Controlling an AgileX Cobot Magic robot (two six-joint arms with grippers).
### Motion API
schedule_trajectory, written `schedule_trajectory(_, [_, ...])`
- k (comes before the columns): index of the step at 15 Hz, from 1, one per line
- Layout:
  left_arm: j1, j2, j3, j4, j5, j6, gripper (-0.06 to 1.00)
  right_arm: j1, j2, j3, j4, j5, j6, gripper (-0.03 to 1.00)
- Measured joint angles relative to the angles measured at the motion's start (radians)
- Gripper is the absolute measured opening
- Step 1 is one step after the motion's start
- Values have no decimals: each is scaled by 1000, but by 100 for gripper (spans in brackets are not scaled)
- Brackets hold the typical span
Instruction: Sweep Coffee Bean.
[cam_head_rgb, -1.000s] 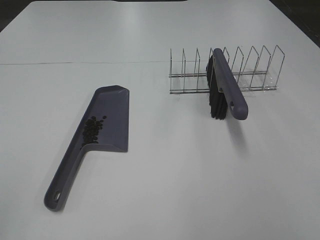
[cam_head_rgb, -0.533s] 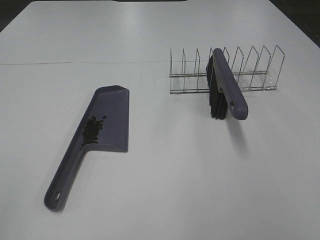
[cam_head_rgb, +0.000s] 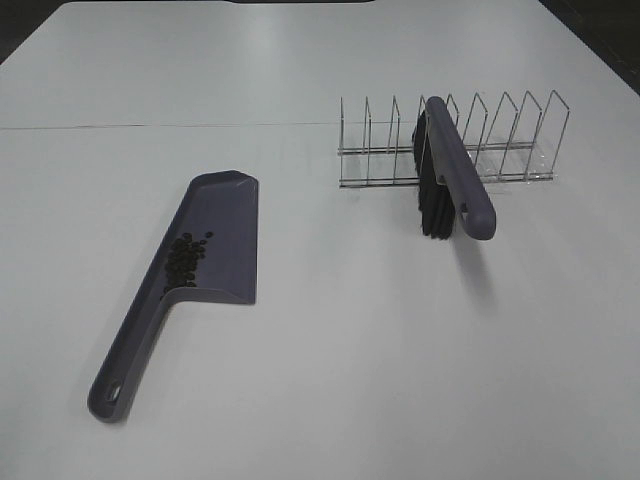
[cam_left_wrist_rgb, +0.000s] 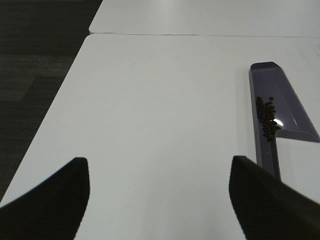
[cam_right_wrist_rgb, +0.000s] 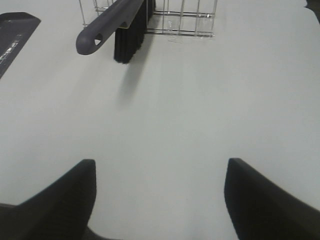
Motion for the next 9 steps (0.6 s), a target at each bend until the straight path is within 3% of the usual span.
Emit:
schedule_trajectory(3, [8,0,0,-13,0,0,71,-55,0,0,-1,-1,1,63])
schedule_trajectory(9, [8,0,0,-34,0,0,71,-56,0,0,-1,-1,1,63])
